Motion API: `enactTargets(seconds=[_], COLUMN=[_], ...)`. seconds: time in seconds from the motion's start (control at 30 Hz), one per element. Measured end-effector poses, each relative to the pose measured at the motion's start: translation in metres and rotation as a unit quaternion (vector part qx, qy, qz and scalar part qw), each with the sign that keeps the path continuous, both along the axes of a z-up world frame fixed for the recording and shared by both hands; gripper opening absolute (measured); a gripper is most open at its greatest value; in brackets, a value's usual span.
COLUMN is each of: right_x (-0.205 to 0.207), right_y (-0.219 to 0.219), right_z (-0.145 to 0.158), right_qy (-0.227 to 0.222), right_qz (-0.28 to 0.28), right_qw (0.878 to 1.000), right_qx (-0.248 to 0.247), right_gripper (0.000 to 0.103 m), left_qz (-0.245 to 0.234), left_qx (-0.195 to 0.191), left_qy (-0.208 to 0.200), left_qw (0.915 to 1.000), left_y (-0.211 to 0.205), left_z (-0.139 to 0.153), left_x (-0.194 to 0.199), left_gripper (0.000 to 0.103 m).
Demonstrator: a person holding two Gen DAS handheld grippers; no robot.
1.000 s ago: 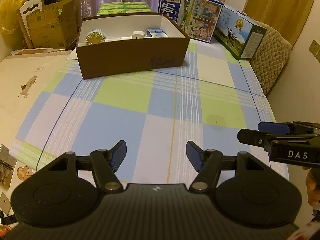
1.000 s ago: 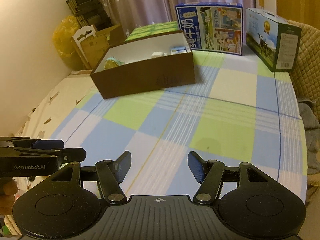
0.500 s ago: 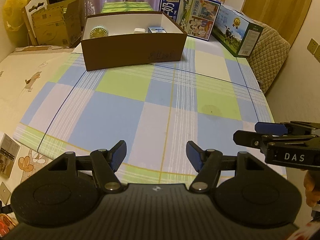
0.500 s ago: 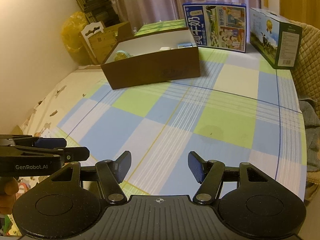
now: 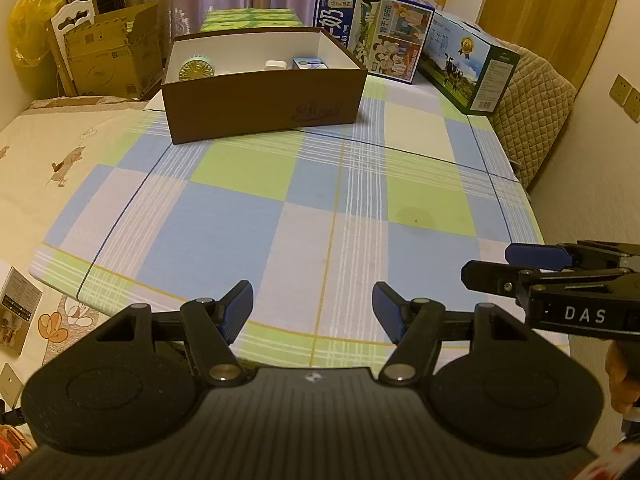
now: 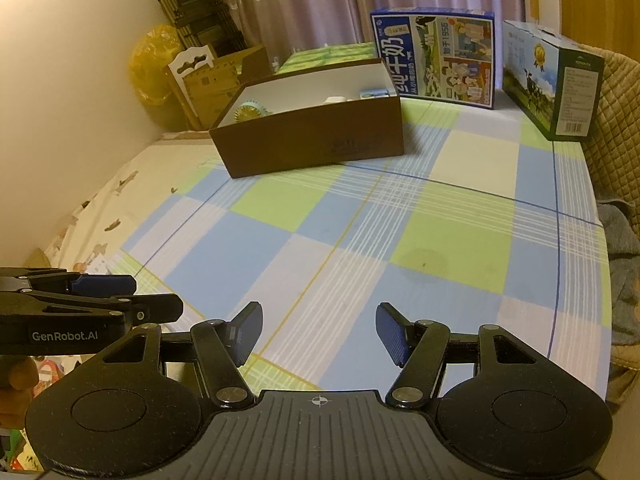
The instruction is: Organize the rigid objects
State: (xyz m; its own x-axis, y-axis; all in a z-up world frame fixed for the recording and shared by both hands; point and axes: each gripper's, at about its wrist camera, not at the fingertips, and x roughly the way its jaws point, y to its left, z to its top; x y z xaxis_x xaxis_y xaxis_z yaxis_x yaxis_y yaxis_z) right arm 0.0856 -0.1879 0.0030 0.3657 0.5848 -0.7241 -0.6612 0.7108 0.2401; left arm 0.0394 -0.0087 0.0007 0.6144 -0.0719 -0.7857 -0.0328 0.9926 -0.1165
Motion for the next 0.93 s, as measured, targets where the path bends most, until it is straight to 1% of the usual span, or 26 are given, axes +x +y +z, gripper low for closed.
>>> enactTargets(seconds=[0.5, 0.93], right_x=[0.0012, 0.0039], right_y=[-0.0030, 0.0029], right_z=[0.0007, -0.0020], right_qy=[0.002, 0.006], right_qz=[0.002, 0.005], right_qw=[1.000, 1.000], right_qx=[0.000, -0.001], right_gripper=[0.060, 0.060], left_qz=[0.000, 0.000], left_qx=[0.003, 0.008], left_qy=[0.000, -0.002], left_qw=[1.0000, 1.0000], left_y=[-0.0026, -0.0009], left_z=[0.0026, 0.0016], left_x=[0.0013, 0.0066], left_gripper=[0.063, 0.063])
